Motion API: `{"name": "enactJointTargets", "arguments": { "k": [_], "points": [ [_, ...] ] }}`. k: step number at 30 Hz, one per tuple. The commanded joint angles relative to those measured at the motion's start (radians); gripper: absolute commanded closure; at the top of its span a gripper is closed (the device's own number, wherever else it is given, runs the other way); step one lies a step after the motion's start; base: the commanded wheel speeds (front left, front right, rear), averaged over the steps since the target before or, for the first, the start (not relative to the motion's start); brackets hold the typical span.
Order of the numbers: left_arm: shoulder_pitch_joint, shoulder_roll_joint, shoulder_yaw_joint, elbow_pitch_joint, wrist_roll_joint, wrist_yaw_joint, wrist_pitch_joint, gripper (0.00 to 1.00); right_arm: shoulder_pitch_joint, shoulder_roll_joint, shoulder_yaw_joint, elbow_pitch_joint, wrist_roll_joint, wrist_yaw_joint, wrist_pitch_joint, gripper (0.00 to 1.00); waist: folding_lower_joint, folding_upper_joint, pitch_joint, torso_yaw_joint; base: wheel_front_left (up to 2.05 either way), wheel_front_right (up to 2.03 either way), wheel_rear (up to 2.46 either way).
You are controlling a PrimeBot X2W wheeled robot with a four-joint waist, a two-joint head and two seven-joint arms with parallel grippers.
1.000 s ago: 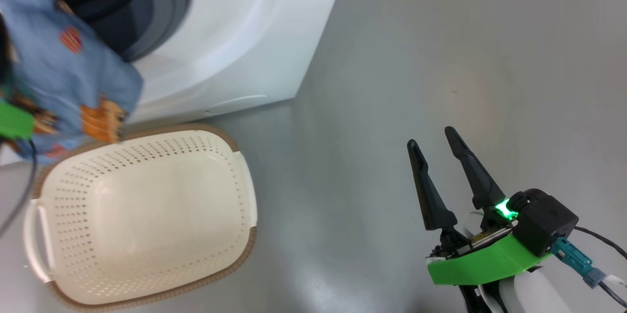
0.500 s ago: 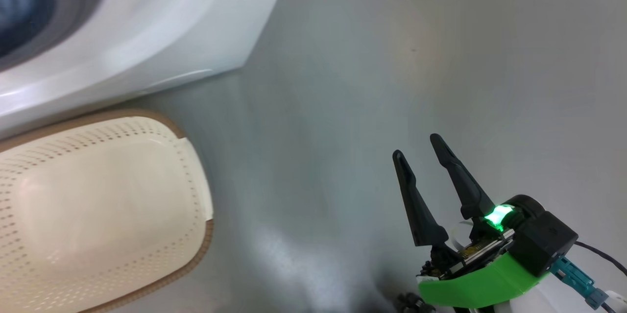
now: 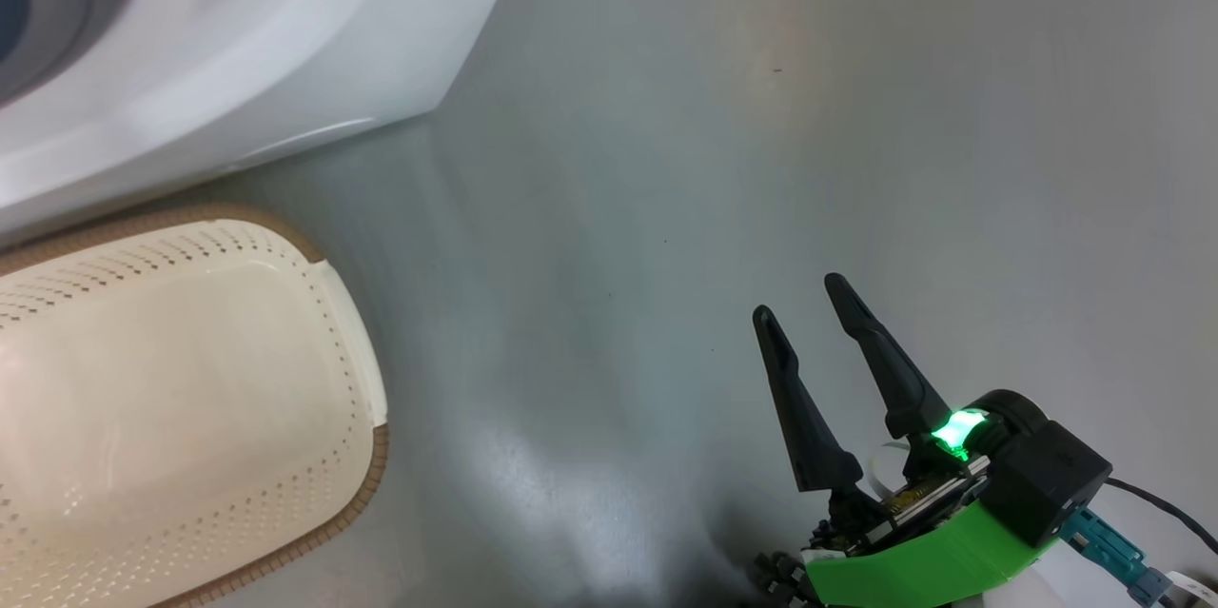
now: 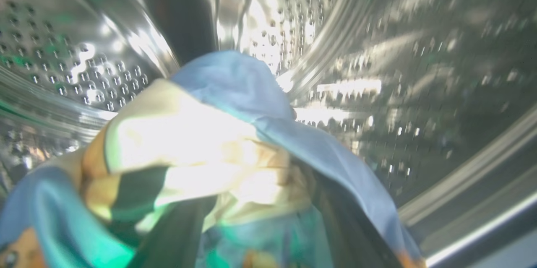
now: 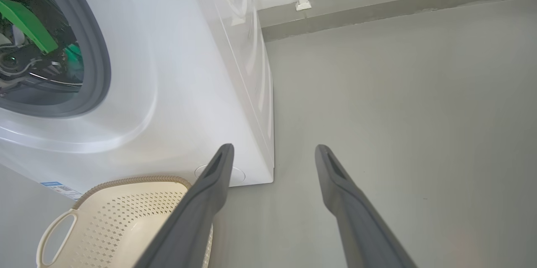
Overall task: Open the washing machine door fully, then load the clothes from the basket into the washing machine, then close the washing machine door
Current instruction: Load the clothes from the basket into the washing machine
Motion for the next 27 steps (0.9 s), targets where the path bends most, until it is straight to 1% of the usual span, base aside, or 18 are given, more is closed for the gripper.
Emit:
{"name": "enactJointTargets", "arguments": {
  "k": [1, 3, 4, 5, 10, 15, 19, 20, 21, 27],
  "points": [
    [0.015, 0.042, 0.015, 0.000, -0.007, -0.002, 0.033, 0.00, 0.009, -0.009, 0.019, -0.015, 0.007, 0.005, -0.008, 0.00, -0.0001, 0.0000, -0.006, 0.005, 0.00, 0.00, 0.00],
    [0.014, 0.039, -0.004, 0.022, -0.011, -0.002, 0.084, 0.00, 0.005, -0.009, 0.017, -0.011, 0.006, 0.005, -0.008, 0.00, -0.0001, 0.0000, -0.013, 0.008, 0.00, 0.00, 0.00],
    [0.016, 0.031, -0.019, 0.045, -0.018, -0.002, 0.129, 0.00, 0.002, -0.009, 0.014, -0.005, 0.005, 0.005, -0.008, 0.00, -0.0001, 0.0000, -0.023, 0.013, 0.00, 0.00, 0.00],
    [0.016, 0.027, -0.026, 0.054, -0.020, -0.002, 0.146, 0.00, 0.000, -0.009, 0.013, -0.002, 0.004, 0.005, -0.008, 0.00, -0.0001, 0.0000, -0.029, 0.015, 0.00, 0.00, 0.00],
    [0.021, 0.004, -0.045, 0.072, -0.033, -0.002, 0.153, 0.00, -0.012, -0.009, 0.009, 0.010, 0.001, 0.005, -0.008, 0.00, -0.0001, 0.0000, -0.062, 0.027, 0.00, 0.00, 0.00],
    [0.042, -0.016, -0.060, 0.079, -0.040, -0.002, 0.117, 0.00, -0.023, -0.009, -0.001, 0.024, -0.004, 0.005, -0.008, 0.00, -0.0001, 0.0000, -0.098, 0.042, 0.00, 0.00, 0.00],
    [0.079, -0.042, -0.082, 0.089, -0.034, -0.002, 0.030, 0.00, -0.036, -0.009, -0.021, 0.046, -0.011, 0.005, -0.008, 0.00, -0.0001, 0.0000, -0.150, 0.068, 0.00, 0.00, 0.00],
    [0.079, -0.042, -0.082, 0.089, -0.034, -0.002, 0.030, 0.00, -0.036, -0.009, -0.021, 0.046, -0.011, 0.005, -0.008, 0.00, -0.0001, 0.0000, -0.150, 0.068, 0.00, 0.00, 0.00],
    [0.100, -0.056, -0.088, 0.089, -0.040, -0.002, -0.002, 0.00, -0.041, -0.009, -0.032, 0.058, -0.016, 0.005, -0.008, 0.00, -0.0001, 0.0000, -0.173, 0.084, 0.00, 0.00, 0.00],
    [0.166, -0.097, -0.106, 0.083, -0.066, -0.002, -0.064, 0.00, -0.062, -0.009, -0.058, 0.096, -0.027, 0.005, -0.008, 0.00, -0.0001, 0.0000, -0.241, 0.134, 0.00, 0.00, 0.00]
  ]
}}
